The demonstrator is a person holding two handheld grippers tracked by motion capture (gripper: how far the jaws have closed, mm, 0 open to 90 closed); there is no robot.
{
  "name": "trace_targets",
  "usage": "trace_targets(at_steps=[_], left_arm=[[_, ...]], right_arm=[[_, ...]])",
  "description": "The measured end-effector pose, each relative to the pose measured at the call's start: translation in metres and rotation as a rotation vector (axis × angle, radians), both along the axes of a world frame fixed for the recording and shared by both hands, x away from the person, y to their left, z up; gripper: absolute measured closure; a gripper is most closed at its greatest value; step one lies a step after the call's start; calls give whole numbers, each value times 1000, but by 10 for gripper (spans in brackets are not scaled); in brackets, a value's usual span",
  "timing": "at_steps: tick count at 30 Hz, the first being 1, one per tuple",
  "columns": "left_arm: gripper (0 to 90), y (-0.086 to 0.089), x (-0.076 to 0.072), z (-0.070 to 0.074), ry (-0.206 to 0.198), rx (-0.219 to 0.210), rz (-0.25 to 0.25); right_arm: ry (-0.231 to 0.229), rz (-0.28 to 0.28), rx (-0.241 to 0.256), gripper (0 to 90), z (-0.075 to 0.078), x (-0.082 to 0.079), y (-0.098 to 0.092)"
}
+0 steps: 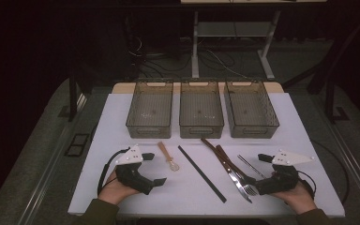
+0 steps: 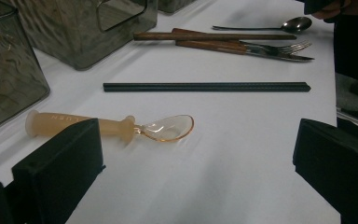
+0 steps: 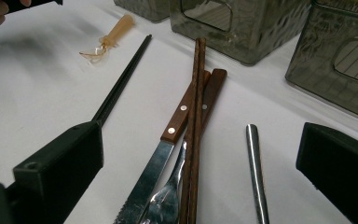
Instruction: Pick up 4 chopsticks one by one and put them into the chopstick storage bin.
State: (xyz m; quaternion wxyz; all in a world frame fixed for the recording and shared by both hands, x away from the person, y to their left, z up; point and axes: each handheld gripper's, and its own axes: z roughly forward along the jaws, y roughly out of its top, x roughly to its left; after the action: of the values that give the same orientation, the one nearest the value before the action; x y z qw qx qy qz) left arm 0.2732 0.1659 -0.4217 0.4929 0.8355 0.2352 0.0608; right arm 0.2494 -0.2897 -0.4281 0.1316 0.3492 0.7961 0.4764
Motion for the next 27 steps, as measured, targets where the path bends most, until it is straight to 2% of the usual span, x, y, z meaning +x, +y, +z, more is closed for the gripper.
trace_targets(at_steps=[7,12,16,18,19,27], left_arm=[[6,-1,0,-1,1,6,-5],[8,-1,0,-1,3,6,-2],[11,-2,0,-2,3,20,-5],[11,-2,0,-2,4,14,-4],[12,-3,0,-2,6,16,-3],[12,-2,0,-2,7,9,-4]], right_arm=[[7,-2,-15,4,2,1,0],[38,-4,-36,4,4,3,3],[46,1,-57,5,7,7,7],[49,-1,-53,9,10,10,7],[51,-2,-51,53,11,11,8],[69,-4,-56,68,12,17,9]])
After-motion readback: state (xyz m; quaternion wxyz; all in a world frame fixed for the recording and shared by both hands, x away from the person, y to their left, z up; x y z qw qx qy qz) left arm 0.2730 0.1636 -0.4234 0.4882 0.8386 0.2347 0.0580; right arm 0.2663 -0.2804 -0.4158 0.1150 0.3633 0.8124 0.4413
